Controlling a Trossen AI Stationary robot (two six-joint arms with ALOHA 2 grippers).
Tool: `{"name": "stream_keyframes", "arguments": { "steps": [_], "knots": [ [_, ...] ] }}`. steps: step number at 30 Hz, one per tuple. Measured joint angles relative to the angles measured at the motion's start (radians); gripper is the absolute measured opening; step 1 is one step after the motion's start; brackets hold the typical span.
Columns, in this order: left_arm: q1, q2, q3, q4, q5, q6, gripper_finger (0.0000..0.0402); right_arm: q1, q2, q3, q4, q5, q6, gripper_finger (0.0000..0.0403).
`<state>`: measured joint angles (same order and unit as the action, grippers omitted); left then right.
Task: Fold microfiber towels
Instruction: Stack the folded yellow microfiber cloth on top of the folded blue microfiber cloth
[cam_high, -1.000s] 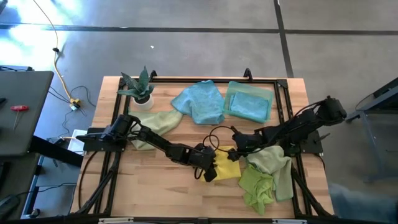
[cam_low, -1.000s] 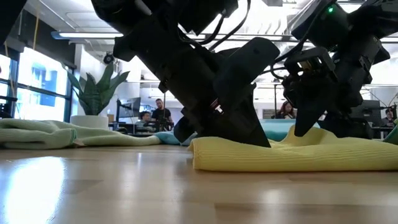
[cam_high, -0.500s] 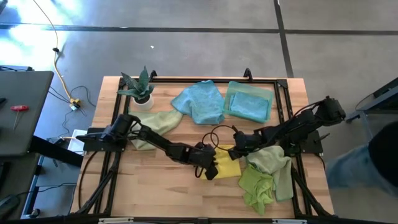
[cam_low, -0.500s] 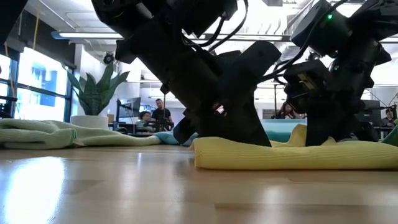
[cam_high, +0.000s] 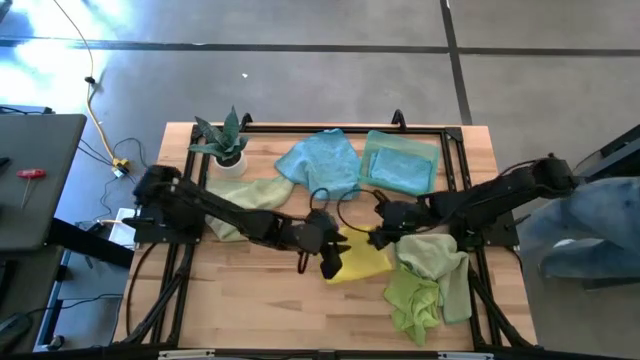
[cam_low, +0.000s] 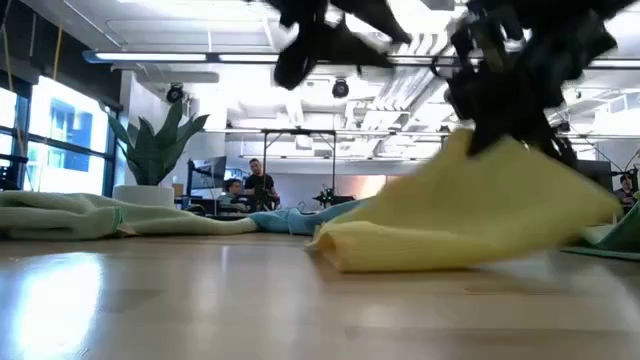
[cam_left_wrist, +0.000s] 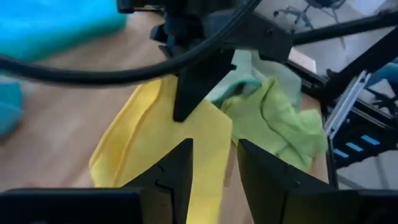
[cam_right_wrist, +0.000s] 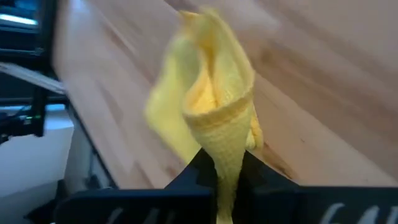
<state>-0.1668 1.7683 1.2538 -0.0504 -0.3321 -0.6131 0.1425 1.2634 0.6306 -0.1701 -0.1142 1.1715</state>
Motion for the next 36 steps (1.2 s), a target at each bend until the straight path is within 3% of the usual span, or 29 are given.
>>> {"name": "stream_keyframes", "arguments": {
  "steps": [5,11,15,21,28,36],
  "knots": [
    [-0.005,-0.113,-0.002,-0.024,-0.084,0.077,0.0117,-0.084,-0.087,0.122,-0.072,0.001,-0.192,0.0000],
    [-0.005,-0.197,0.001,-0.024,-0.192,0.146,0.0117,-0.231,-0.105,0.323,-0.590,0.116,-0.331,0.0000],
    [0.000,-0.236,0.003,-0.030,-0.247,0.199,0.0117,-0.324,-0.113,0.445,-0.570,0.034,-0.515,0.0000],
    [0.020,-0.259,0.000,-0.036,-0.286,0.225,0.0117,-0.517,-0.111,0.586,-0.658,0.028,-0.663,0.0000],
    [0.063,-0.262,0.000,-0.037,-0.286,0.225,0.0117,-0.744,-0.095,0.612,-0.646,-0.036,-0.725,0.0000],
    [0.129,-0.262,0.000,-0.036,-0.286,0.225,0.0117,-0.855,-0.023,0.612,-0.592,-0.178,-0.789,0.0000]
  ]
}}
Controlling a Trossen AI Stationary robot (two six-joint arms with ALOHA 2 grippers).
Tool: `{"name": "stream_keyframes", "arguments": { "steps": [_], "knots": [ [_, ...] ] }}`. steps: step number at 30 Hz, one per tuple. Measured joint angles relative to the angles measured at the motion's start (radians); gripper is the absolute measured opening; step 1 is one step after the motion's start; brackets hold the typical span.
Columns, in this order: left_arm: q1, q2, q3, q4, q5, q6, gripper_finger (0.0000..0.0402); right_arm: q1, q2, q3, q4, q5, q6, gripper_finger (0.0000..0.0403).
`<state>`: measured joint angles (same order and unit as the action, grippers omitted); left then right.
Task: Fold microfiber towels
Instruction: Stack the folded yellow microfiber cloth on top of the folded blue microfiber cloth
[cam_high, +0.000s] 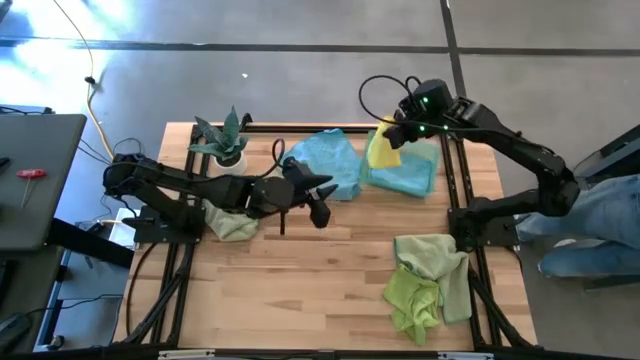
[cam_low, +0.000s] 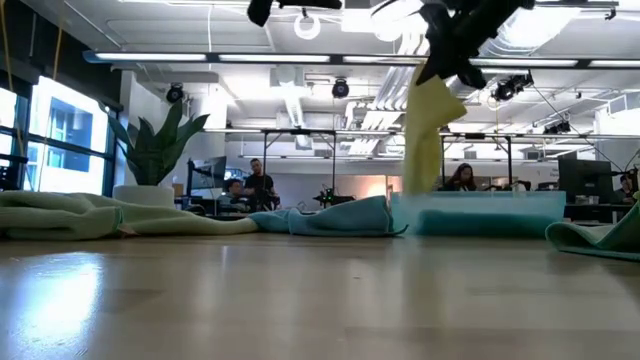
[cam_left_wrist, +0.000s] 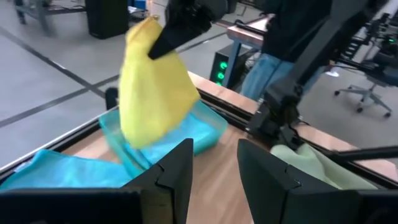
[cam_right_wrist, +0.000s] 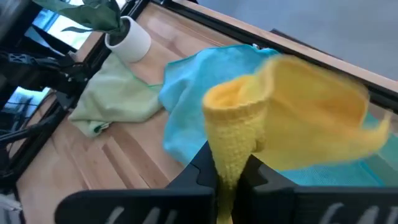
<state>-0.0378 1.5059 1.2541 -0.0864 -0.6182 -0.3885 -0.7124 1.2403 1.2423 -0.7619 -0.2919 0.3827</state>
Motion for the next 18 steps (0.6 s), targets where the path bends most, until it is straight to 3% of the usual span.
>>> {"name": "stream_keyframes", "arguments": {
  "steps": [4,8,15,18],
  "knots": [
    [0.029,0.000,0.000,0.000,0.000,0.000,0.0117,-0.052,0.035,0.000,0.028,-0.065,-0.027,0.0000],
    [0.046,0.000,0.000,0.000,0.000,0.000,0.0117,-0.094,0.047,0.000,-0.052,-0.071,-0.095,0.0000],
    [0.075,0.000,0.000,-0.007,0.007,0.091,0.0117,-0.142,0.080,-0.010,-0.278,0.023,-0.179,0.0000],
    [0.110,-0.003,0.000,-0.009,0.012,0.148,0.0117,-0.140,0.106,-0.060,-0.285,0.040,-0.142,0.0000]
  ]
}}
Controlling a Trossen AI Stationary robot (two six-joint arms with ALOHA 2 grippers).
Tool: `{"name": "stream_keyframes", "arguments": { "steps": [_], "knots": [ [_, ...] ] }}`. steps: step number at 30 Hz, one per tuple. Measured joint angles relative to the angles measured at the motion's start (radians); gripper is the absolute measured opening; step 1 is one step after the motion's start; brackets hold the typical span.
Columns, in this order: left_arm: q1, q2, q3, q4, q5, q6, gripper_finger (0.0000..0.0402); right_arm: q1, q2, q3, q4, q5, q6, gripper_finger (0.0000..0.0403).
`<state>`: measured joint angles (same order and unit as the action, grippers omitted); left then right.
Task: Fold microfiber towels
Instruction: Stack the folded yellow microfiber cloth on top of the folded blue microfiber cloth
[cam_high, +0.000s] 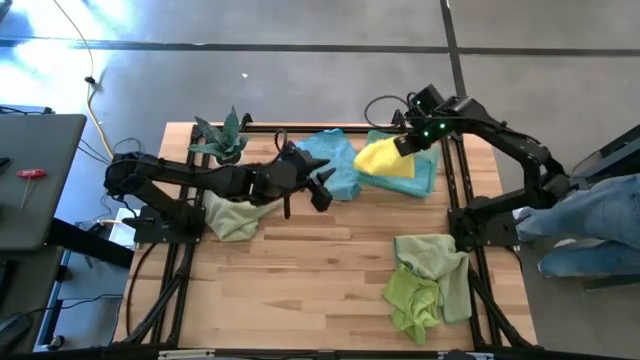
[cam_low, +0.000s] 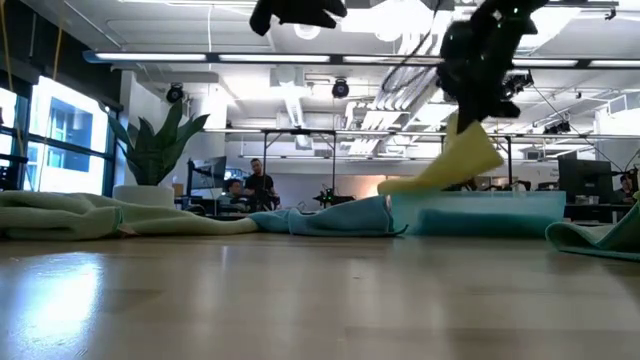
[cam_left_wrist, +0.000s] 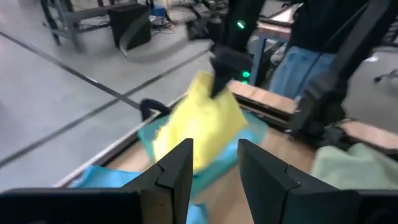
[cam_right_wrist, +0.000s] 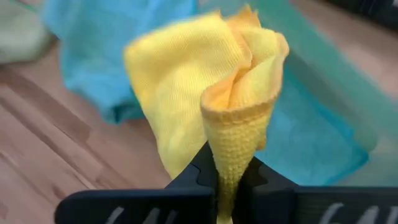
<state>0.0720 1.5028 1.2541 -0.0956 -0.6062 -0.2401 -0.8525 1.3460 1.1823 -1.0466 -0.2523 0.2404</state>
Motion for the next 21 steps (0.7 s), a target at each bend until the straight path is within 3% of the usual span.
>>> {"name": "stream_keyframes", "arguments": {
  "steps": [13,21],
  "knots": [
    [0.161,-0.065,0.001,-0.072,0.144,0.146,0.0117,0.001,0.114,-0.207,0.102,0.051,-0.010,0.0000],
    [0.206,-0.064,0.000,-0.073,0.213,0.147,0.0117,-0.006,0.105,-0.178,0.061,0.197,-0.092,0.0000]
  ]
}}
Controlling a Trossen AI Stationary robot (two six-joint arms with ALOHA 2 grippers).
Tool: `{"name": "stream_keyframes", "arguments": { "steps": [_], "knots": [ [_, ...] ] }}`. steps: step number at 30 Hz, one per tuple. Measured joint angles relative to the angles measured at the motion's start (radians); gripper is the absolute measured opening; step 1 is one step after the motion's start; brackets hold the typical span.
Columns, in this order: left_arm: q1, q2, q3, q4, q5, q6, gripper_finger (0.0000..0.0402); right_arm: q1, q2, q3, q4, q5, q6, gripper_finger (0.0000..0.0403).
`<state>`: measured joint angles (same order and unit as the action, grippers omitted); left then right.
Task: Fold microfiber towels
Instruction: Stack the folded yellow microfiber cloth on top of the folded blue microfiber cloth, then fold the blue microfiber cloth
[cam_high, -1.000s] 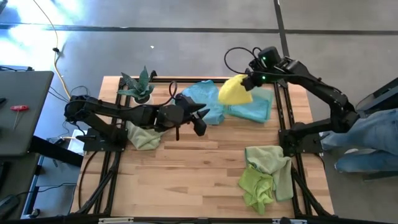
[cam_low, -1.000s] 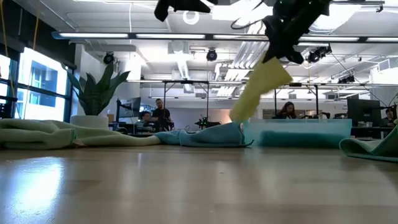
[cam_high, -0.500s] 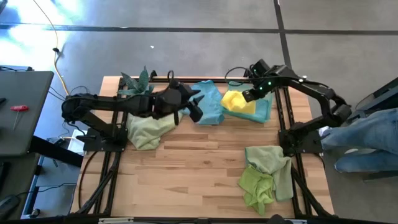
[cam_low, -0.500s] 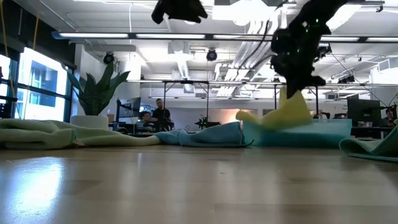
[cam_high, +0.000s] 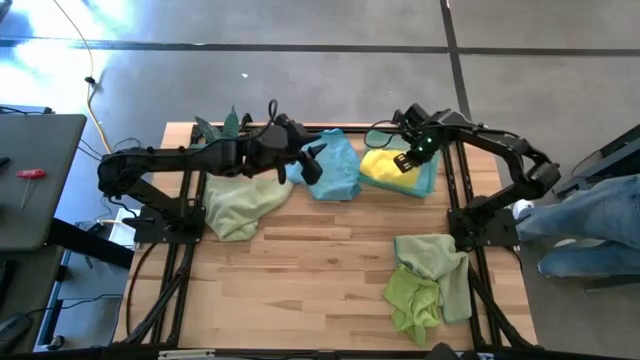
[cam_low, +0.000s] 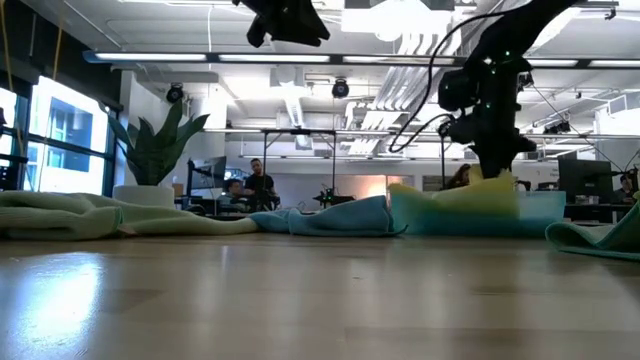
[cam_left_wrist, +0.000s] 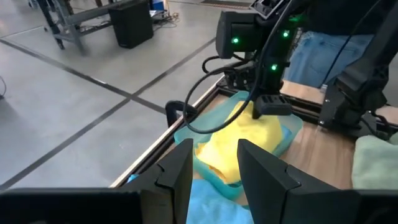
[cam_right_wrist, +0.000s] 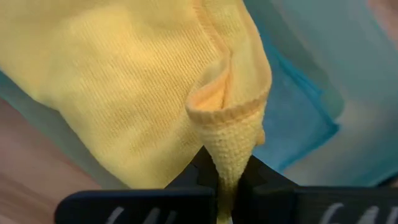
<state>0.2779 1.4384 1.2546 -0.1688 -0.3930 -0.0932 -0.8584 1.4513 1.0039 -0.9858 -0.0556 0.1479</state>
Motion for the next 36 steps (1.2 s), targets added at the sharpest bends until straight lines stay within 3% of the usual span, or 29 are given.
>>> {"name": "stream_keyframes", "arguments": {
  "steps": [7,13,21,26,30,36],
  "knots": [
    [0.003,0.000,0.000,0.000,0.000,-0.006,0.0117,-0.034,0.000,0.015,-0.116,0.026,-0.051,0.0000],
    [0.003,0.000,0.000,0.000,0.000,-0.010,0.0117,-0.047,0.000,0.015,-0.074,0.030,-0.063,0.0010],
    [0.003,0.001,0.000,0.000,-0.001,-0.032,0.0117,-0.047,0.000,0.018,-0.110,0.030,-0.058,0.0127],
    [0.011,0.001,0.000,0.000,-0.017,-0.035,0.0117,-0.047,0.001,0.108,-0.219,0.086,-0.078,0.0191],
    [0.039,0.001,0.000,-0.030,-0.022,-0.035,0.0117,-0.039,-0.007,0.227,-0.232,0.167,-0.078,0.0205],
    [0.071,0.002,0.000,-0.277,0.046,-0.151,0.0117,0.028,-0.048,0.348,-0.106,0.021,-0.119,0.0206]
  ]
}}
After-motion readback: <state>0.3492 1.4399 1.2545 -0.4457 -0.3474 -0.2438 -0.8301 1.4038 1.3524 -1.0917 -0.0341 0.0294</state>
